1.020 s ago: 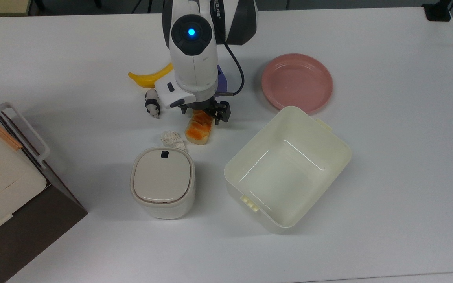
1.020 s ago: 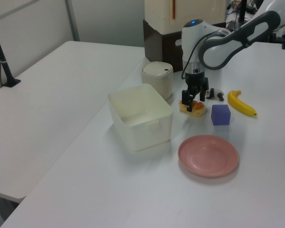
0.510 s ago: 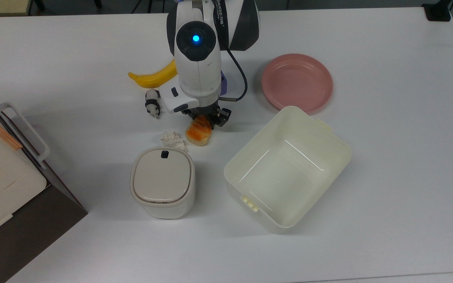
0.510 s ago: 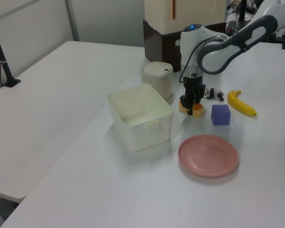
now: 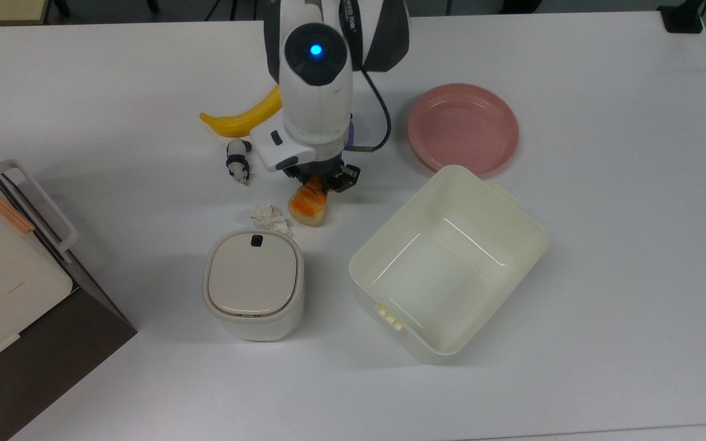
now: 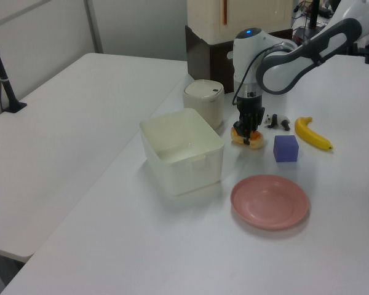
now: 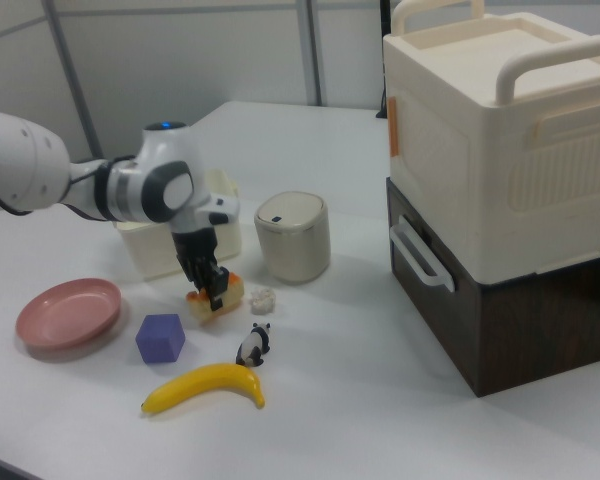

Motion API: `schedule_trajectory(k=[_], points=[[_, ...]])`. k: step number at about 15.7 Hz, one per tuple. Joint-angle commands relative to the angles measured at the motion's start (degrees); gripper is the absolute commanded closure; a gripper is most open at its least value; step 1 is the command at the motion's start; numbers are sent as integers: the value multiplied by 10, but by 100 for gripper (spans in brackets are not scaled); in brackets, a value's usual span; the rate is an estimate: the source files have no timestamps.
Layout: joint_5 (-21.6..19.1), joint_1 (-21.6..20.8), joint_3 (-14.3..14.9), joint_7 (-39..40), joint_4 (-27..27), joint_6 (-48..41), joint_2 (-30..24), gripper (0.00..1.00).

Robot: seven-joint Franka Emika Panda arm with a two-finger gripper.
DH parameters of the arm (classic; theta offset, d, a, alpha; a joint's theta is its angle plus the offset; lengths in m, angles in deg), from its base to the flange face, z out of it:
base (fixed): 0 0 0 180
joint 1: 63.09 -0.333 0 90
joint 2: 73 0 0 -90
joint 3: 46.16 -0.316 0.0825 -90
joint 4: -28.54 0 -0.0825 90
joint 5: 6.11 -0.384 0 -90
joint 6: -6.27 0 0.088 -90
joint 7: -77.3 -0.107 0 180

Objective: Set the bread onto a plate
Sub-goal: 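Close the gripper on the bread roll and lift it, then carry the bread roll over the pink plate and lower it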

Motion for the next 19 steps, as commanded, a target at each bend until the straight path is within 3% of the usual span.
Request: schedule_trajectory(k=[1, 5, 11, 19], points=[[32, -32, 3, 15, -6, -69, -76, 69], [29, -52, 0, 30, 18, -129, -107, 69], [25, -143, -25, 17, 18, -135, -113, 68], [3, -162, -117, -26, 13, -140, -106, 68]])
